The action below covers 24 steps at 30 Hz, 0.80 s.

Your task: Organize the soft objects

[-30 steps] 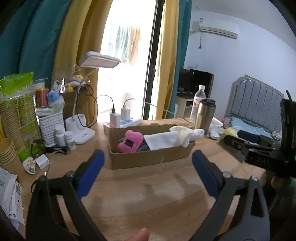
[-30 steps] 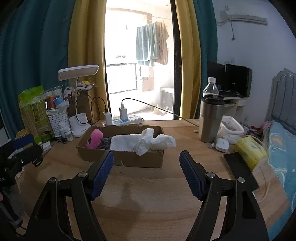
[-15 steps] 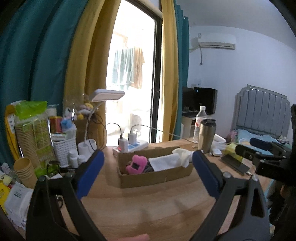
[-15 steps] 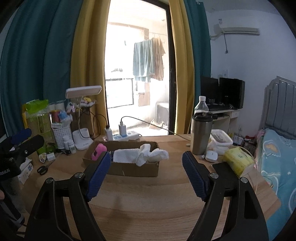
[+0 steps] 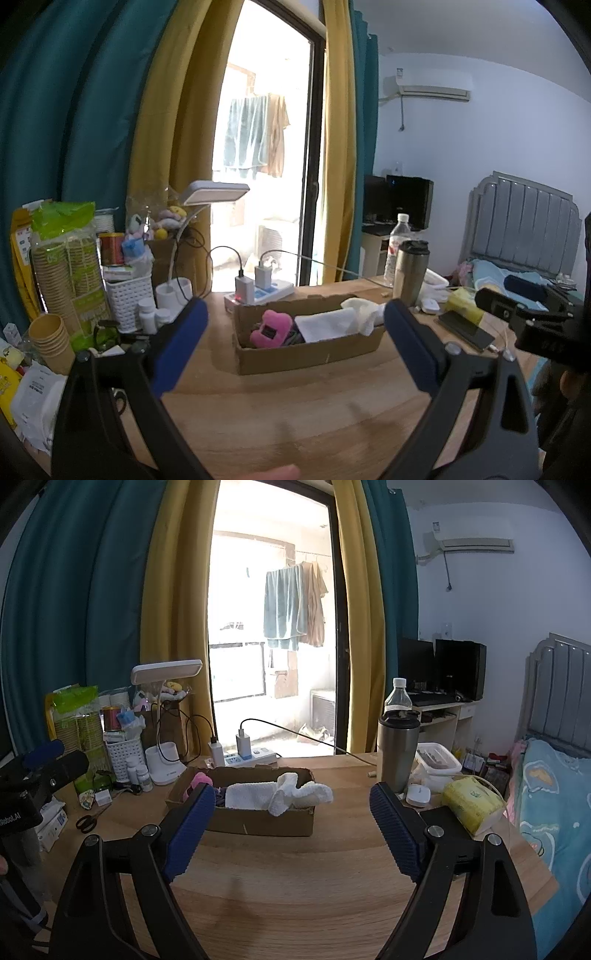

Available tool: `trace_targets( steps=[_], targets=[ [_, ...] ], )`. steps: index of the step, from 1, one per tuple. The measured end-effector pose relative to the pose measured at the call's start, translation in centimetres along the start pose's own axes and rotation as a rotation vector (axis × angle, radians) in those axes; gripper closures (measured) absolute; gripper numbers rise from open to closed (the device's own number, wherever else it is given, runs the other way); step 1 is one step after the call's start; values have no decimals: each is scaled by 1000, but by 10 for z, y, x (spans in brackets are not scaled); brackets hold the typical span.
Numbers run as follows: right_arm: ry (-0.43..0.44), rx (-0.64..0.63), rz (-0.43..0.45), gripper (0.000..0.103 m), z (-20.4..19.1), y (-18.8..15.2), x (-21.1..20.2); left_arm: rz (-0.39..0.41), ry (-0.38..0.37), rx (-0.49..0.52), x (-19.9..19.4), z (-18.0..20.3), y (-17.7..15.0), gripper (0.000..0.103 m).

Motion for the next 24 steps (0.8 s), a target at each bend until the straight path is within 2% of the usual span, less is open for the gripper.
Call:
trace_targets(
  steps=[9,24],
  targets=[
    [1,-1,-7,15,-1,-1,0,-6,17,2,1,1,-1,6],
    [4,-7,-8,15,-2,-1,1,-11,4,5,1,3,-2,6]
  ],
)
Point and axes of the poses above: each gripper's, at about its wrist camera, not at the fingertips, and x roughly the way its jaws point, z to its right, y to its top, the point moved 1 cm from there along x, roughly the way its jaws point, and after that the axes turned 13 degrees about y, right-handed, at the moved point
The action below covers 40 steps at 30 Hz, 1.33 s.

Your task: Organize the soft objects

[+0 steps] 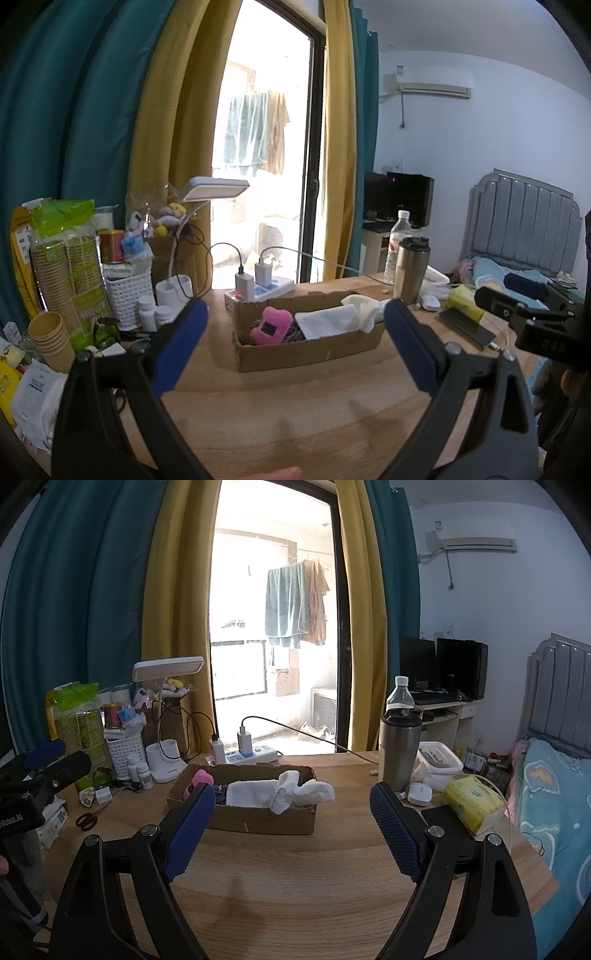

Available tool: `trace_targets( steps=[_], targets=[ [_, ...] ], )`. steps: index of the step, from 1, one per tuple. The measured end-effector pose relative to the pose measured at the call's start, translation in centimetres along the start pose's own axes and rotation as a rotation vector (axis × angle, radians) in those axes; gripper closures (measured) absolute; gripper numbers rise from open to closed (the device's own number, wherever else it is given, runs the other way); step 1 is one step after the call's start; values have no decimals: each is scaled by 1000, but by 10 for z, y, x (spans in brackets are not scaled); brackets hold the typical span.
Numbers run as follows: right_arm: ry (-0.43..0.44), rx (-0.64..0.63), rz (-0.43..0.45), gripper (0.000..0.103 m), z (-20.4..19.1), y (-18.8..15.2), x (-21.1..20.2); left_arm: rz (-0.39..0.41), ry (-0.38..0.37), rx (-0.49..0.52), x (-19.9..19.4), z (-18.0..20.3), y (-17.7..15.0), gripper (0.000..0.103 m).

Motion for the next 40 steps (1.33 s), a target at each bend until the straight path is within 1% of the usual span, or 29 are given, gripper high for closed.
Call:
trace_targets(
  steps=[15,36,38,40],
  targets=[
    [0,0,-2,15,0,-1,-2,-11,-16,3,0,3,-4,6],
    [0,2,-2,15,0,-1,-1,-8,-19,-1,-3,4,-3,6],
    [0,3,-4,15,1,-2,0,-7,-33,11,-3,6,-3,6],
    [4,11,-10,15,3,-4,3,5,-28,33,-3,10,-1,6]
  ],
)
Point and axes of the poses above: each gripper's, at about its wrist camera, not at the fingertips, and x roughly the way its jaws point, z to its right, y to its top, the point moved 1 cm from there along x, roughly the way its jaws point, and after that the axes turned 13 degrees about y, right-handed, at the moved point
